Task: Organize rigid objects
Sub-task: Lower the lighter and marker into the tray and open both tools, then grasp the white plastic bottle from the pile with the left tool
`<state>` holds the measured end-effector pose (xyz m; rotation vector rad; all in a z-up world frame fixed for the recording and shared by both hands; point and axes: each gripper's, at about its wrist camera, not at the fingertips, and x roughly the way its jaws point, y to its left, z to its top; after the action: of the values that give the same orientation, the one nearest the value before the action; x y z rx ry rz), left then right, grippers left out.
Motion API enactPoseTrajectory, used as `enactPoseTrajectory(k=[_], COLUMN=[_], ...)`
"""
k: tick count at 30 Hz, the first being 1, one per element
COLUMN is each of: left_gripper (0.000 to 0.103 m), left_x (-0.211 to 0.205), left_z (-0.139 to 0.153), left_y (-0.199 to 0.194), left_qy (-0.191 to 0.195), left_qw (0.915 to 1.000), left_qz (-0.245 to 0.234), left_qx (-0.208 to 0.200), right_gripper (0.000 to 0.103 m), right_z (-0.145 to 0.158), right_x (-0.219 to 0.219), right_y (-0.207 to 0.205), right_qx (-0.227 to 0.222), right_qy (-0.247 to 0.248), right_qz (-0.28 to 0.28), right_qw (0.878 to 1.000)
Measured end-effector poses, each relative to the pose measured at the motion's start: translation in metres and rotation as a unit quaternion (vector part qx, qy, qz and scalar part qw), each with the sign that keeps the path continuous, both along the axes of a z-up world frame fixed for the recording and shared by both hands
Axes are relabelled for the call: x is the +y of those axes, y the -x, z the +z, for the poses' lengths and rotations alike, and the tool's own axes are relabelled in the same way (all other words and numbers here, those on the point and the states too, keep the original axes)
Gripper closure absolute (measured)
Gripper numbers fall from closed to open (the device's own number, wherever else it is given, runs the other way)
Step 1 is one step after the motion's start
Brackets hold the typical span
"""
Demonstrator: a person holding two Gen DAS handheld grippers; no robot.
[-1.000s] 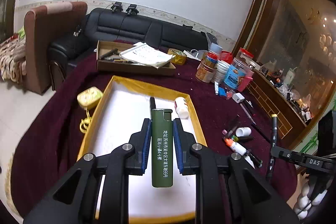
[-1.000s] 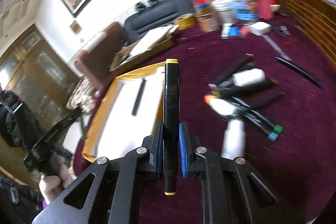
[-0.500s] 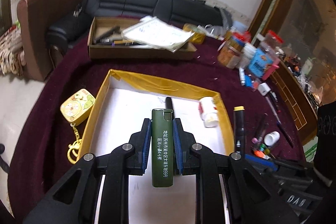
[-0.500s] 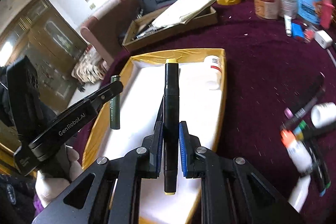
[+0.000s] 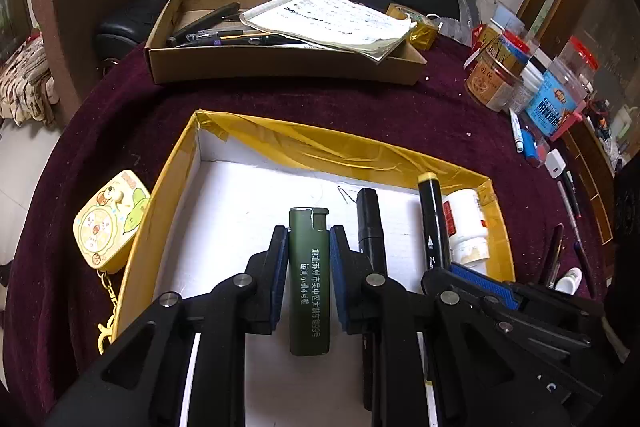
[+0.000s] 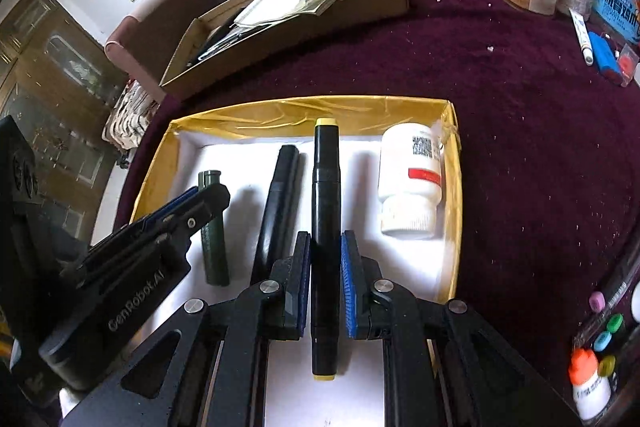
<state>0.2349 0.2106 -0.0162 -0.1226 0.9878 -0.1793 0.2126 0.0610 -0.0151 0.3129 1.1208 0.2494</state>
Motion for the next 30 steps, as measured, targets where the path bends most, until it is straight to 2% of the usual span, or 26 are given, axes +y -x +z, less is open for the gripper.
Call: enactPoseTrajectory(k=[5,8,13,19,24,30], left_gripper=[0.084,0.071,0.051,0.032,0.03,0.028], left_x=[-0.005,-0.004,0.002,0.001,-0.008,-0.02], left_z=[-0.002,0.0,0.017,0.051,0.073,0.085], left_y=[-0.001,-0.001,0.01,0.052,0.087,0.114], left_qy=[-0.027,-0.036,-0.043,-0.069,-0.075,-0.076], left_qw=[0.9996,0.9993,0.9982,0.9919,0.9871,0.9849], left_qz=[0.0,0.004,0.022,0.045,0.04,0.028], left_qx=[-0.006,-0.01,-0.035,-0.097,-0.136,-0.153], right_gripper=[0.09,0.089,0.085,0.069,0.066,0.065], right_z=[-0.006,-0.003,0.018,0.053,0.069,0.072], right_x=[0.007,0.009,0.0,-0.014,-0.02,-0.035], right_y=[-0.001,0.0,0.017,0.061,0.093,0.117], right_qx=[0.008,0.002,-0.036,-0.11,-0.145,-0.15], right_qy=[0.001,0.008,0.01,0.023,0.032,0.025], right_qz=[0.01,0.009,0.004,-0.004,-0.014,-0.027], right_qw=[1.0,1.0,0.999,0.994,0.989,0.988])
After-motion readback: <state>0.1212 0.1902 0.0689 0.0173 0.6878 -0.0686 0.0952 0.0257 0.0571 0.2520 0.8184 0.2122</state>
